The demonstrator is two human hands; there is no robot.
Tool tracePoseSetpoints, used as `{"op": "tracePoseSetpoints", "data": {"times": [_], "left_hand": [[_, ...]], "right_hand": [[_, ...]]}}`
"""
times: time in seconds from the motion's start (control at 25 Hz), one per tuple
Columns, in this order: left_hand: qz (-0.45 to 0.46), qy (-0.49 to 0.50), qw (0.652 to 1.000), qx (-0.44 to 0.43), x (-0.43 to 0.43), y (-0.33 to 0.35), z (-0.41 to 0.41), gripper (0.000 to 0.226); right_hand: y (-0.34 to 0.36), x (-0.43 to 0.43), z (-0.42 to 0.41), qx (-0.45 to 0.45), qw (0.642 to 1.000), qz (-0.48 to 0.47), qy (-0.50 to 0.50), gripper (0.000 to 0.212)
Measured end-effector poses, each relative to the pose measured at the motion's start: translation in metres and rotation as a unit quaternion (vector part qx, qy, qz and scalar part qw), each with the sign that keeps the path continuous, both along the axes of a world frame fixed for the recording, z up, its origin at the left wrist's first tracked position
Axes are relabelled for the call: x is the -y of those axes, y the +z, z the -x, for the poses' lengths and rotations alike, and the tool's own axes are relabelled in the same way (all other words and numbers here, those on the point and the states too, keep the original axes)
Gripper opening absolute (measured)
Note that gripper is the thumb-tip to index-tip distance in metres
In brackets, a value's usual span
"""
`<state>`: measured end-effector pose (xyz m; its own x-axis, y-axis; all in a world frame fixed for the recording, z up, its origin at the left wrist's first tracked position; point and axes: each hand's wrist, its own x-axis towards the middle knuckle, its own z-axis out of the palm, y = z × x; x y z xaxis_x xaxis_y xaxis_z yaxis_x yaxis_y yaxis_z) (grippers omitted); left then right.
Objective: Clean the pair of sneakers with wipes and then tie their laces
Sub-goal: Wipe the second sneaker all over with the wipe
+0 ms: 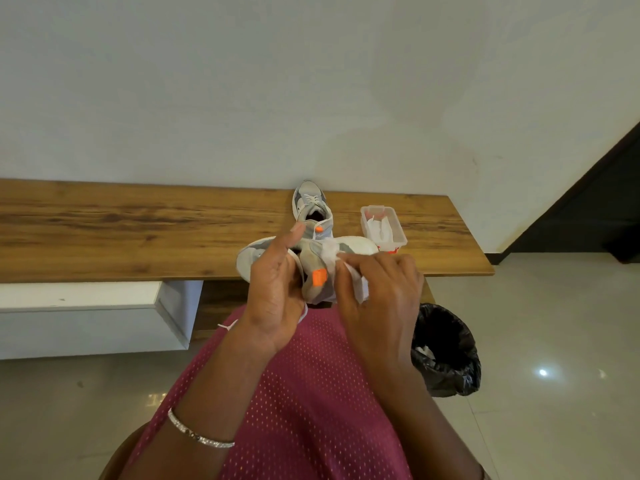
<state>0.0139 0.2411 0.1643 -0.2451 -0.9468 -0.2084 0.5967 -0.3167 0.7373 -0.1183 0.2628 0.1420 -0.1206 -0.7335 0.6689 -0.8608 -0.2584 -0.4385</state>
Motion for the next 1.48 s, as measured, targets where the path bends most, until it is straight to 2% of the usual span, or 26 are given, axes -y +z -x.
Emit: {"op": "tracePoseSetpoints", "data": {"times": [0.2, 0.36, 0.52, 0.6, 0.72, 0.8, 0.92, 1.24, 1.4, 1.48], "left_hand": [[0.011, 0.004, 1.0, -0.014, -0.004, -0.001, 0.004, 0.069], [0.008, 0.034, 0.999, 0.008, 0.002, -0.006, -0.005, 0.069], [-0.015, 0.07, 0.996, 0.059, 0.008, -0.007, -0.004, 0.025], [-0.017, 0.075, 0.993, 0.088, 0.01, -0.009, -0.002, 0.015], [-0.012, 0.076, 0.99, 0.114, 0.011, -0.013, 0.0, 0.022], [-0.012, 0.088, 0.988, 0.128, 0.009, -0.012, 0.001, 0.03], [-0.006, 0.096, 0.984, 0.152, 0.008, -0.013, 0.002, 0.03], [-0.048, 0.123, 0.977, 0.17, 0.01, -0.02, 0.006, 0.048], [-0.053, 0.134, 0.974, 0.175, 0.009, -0.022, 0.006, 0.027], [-0.05, 0.119, 0.975, 0.179, 0.008, -0.022, 0.006, 0.023]], "right_hand": [[0.014, 0.03, 0.003, 0.002, 0.996, -0.089, -0.01, 0.018], [-0.004, 0.01, -0.002, 0.011, 0.999, -0.01, 0.041, 0.013], [-0.033, -0.017, -0.01, -0.006, 0.999, 0.013, 0.049, 0.012], [-0.032, -0.015, -0.009, -0.006, 0.999, 0.021, 0.041, 0.014], [-0.013, -0.001, -0.001, 0.035, 0.998, 0.051, 0.018, 0.014], [0.0, 0.015, 0.007, 0.066, 0.997, 0.029, 0.004, 0.012], [0.013, 0.035, 0.016, 0.068, 0.997, -0.021, 0.012, 0.01], [0.01, 0.034, 0.022, 0.132, 0.989, -0.063, 0.017, 0.012], [0.001, 0.019, 0.019, 0.142, 0.988, -0.057, 0.006, 0.013], [0.005, 0.022, 0.023, 0.147, 0.986, -0.077, -0.006, 0.013]]}}
